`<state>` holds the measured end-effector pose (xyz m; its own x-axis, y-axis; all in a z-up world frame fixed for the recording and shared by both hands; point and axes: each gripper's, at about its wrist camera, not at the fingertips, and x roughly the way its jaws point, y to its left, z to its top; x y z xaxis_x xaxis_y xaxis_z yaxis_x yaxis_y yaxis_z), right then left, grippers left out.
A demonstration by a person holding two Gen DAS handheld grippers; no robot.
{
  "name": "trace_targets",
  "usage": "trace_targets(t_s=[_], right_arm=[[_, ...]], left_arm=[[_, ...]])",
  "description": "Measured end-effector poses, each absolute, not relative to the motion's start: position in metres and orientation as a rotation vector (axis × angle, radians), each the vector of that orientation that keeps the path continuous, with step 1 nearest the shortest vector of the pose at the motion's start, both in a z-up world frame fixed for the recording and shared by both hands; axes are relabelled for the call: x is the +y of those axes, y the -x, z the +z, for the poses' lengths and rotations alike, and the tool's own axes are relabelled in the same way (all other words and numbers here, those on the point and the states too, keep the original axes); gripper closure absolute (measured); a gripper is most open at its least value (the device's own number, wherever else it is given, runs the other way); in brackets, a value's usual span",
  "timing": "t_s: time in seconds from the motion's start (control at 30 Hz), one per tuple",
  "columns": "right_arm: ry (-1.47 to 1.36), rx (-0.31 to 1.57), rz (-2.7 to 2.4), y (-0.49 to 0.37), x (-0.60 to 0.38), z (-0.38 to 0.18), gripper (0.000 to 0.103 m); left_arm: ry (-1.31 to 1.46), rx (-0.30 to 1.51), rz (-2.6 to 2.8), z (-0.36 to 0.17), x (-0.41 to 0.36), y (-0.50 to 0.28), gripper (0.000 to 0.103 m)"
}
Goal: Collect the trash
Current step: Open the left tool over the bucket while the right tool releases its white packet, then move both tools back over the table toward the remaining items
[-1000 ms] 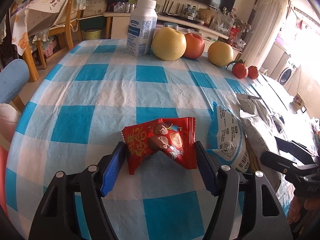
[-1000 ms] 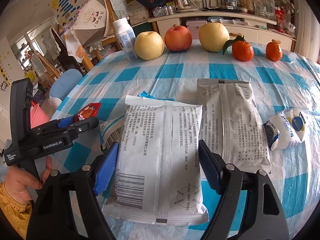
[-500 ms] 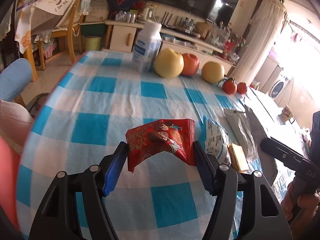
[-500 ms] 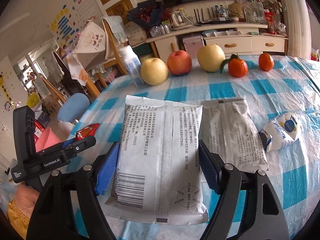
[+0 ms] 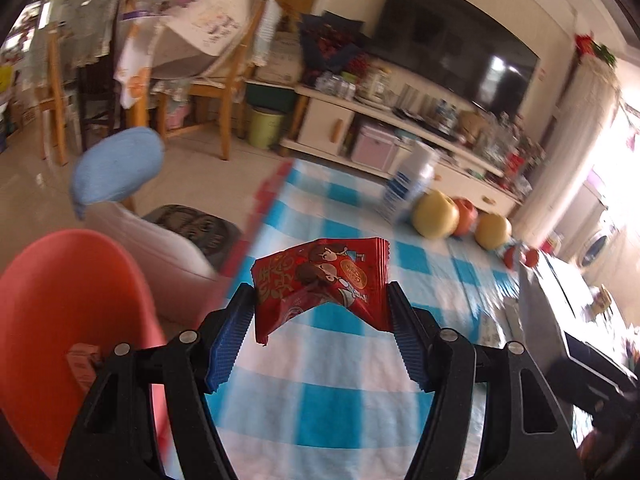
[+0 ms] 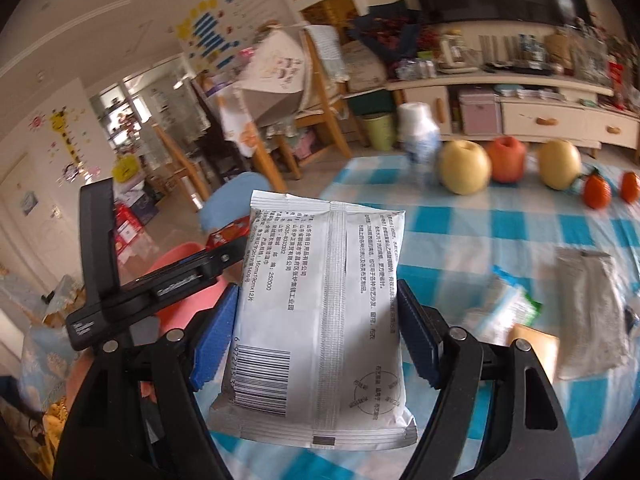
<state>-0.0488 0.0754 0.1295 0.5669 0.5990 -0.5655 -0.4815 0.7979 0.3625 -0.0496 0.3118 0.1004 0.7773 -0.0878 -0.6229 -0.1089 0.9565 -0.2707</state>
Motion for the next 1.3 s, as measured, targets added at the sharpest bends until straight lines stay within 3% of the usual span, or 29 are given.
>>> trace_targets(t_s=[0.3, 0.73, 0.9, 1.3], right_arm=[[-0.069, 0.703, 0.858, 0.054, 0.21, 0.156, 0.027], [0.008, 0.771, 0.936, 0.037, 0.327, 0.121, 0.025], [-0.088, 0.789, 0.911, 0.031, 0.316, 0.112, 0.013], [0.017, 0.752, 0.715, 0.065, 0.237, 0.114, 0.009]], left_arm=[[0.442, 0.641, 0.283, 0.109, 0.428, 0.082, 0.035], [0.613, 0.655, 0.478, 0.09, 0.53, 0.113, 0.03], [0.614, 0.688, 0.517, 0.085, 0.536, 0.113, 0.014], [0.539, 0.633, 0.457, 0.086, 0.503, 0.105, 0.014]])
